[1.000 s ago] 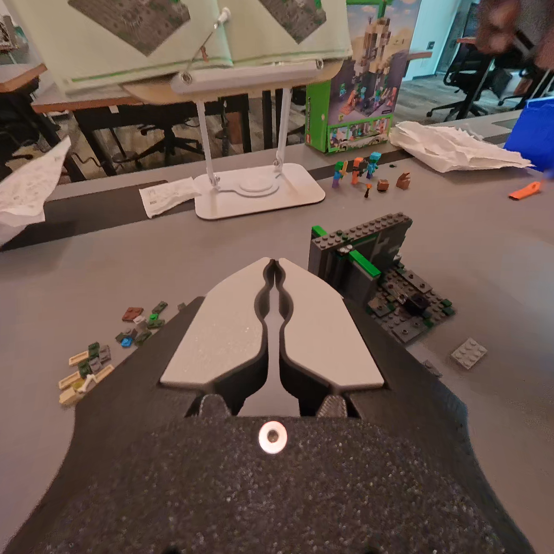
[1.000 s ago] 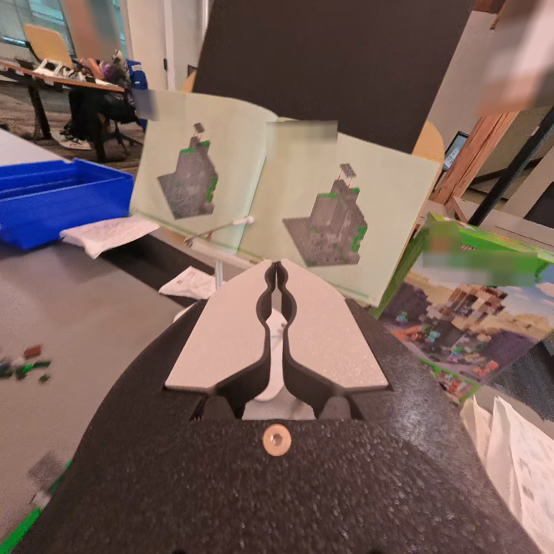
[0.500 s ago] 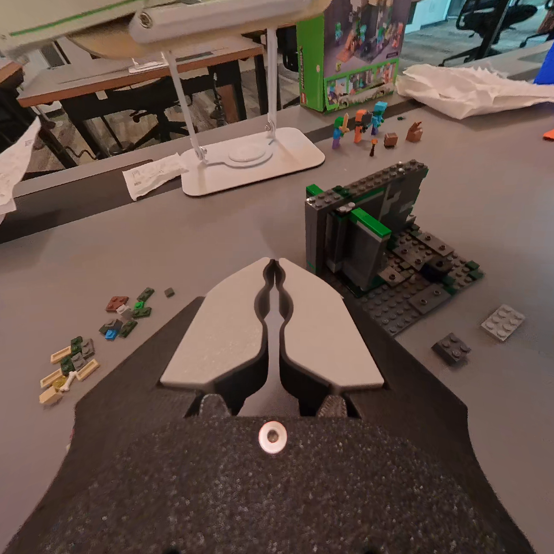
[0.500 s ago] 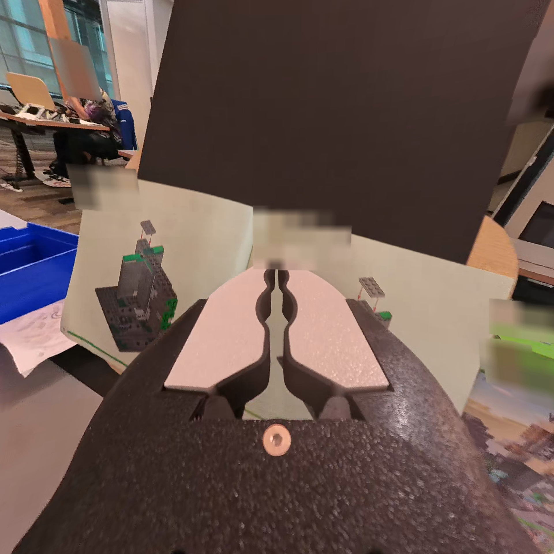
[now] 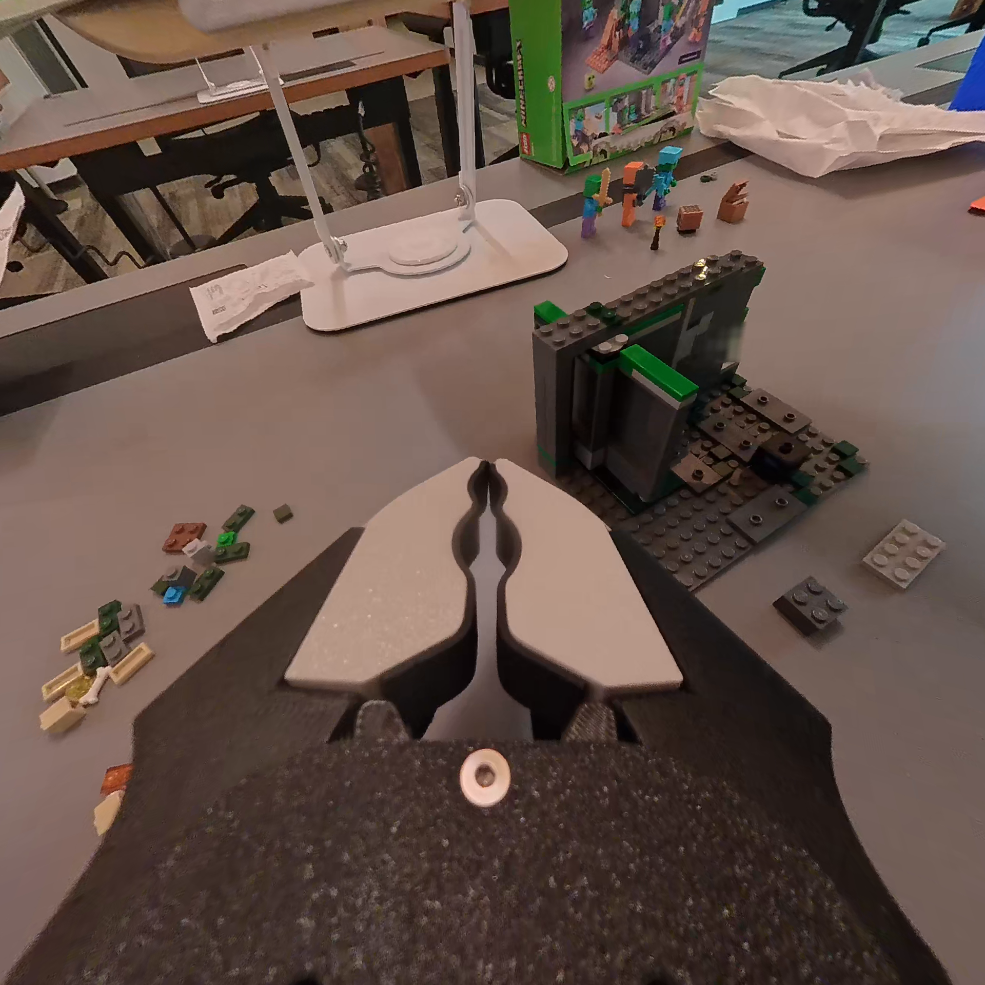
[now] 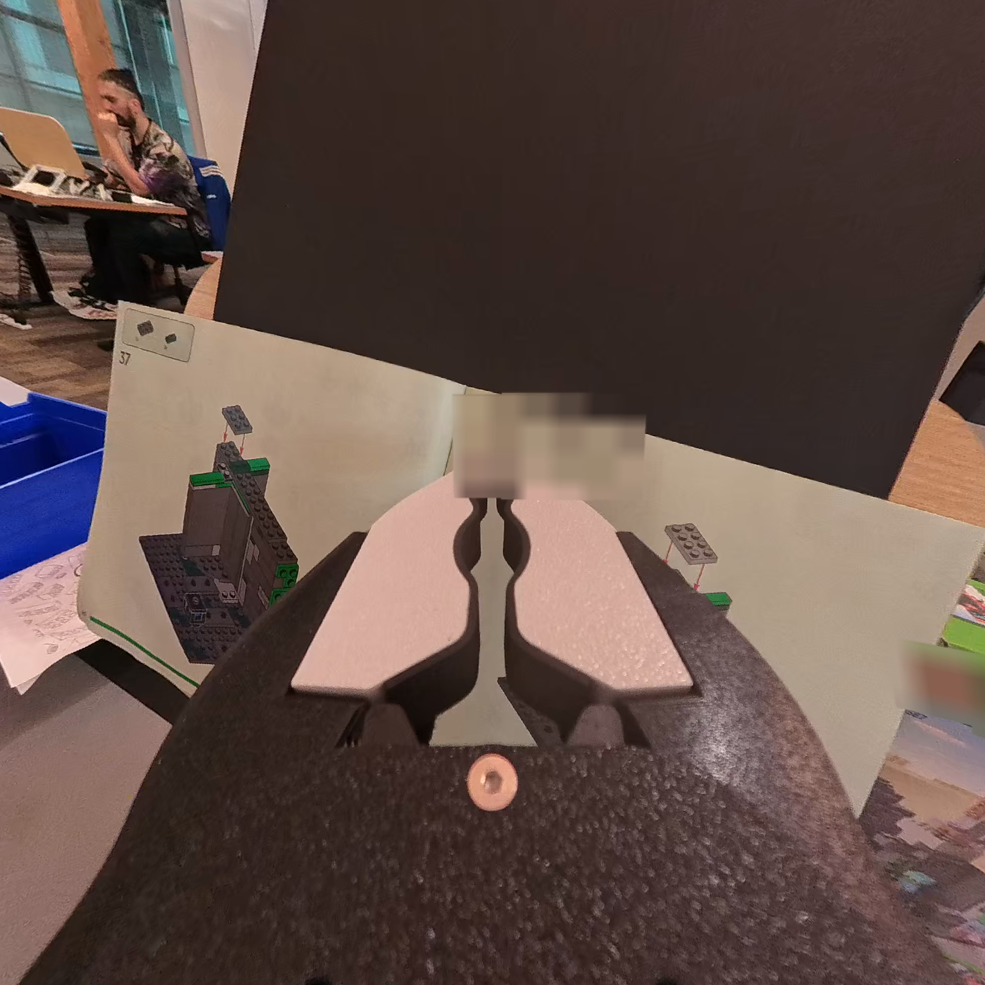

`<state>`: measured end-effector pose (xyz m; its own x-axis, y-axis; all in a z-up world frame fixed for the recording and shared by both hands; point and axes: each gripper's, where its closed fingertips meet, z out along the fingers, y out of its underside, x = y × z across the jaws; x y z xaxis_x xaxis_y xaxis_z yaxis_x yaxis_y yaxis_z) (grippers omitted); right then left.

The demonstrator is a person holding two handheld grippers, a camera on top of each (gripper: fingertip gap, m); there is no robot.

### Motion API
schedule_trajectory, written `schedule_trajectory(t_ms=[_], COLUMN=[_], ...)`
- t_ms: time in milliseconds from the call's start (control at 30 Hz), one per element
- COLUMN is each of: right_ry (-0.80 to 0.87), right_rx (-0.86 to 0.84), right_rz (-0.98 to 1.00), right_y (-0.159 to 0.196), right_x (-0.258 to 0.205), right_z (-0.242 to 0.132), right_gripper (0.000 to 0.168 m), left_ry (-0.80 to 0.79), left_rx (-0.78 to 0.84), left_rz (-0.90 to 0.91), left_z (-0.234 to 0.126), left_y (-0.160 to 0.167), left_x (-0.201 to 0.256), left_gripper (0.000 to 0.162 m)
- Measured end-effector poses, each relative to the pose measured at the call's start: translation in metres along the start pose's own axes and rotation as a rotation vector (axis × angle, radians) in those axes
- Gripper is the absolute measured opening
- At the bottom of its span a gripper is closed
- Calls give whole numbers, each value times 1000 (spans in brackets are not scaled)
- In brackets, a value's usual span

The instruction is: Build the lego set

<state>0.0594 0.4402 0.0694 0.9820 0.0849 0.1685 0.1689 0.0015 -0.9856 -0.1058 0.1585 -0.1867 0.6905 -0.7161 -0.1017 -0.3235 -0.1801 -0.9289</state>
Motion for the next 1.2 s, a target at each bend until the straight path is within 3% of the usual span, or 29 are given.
schedule_trajectory(t_ms=[1200], right_ry=[13], right_rx=[6], right_rz=[6], right_y=[11], right_x=[34], right_z=[-21], right_gripper=[3], left_ry=[22], left_rx=[-60], left_rz=[43], left_z=[5], left_y=[11], left_x=[8], left_gripper=[0])
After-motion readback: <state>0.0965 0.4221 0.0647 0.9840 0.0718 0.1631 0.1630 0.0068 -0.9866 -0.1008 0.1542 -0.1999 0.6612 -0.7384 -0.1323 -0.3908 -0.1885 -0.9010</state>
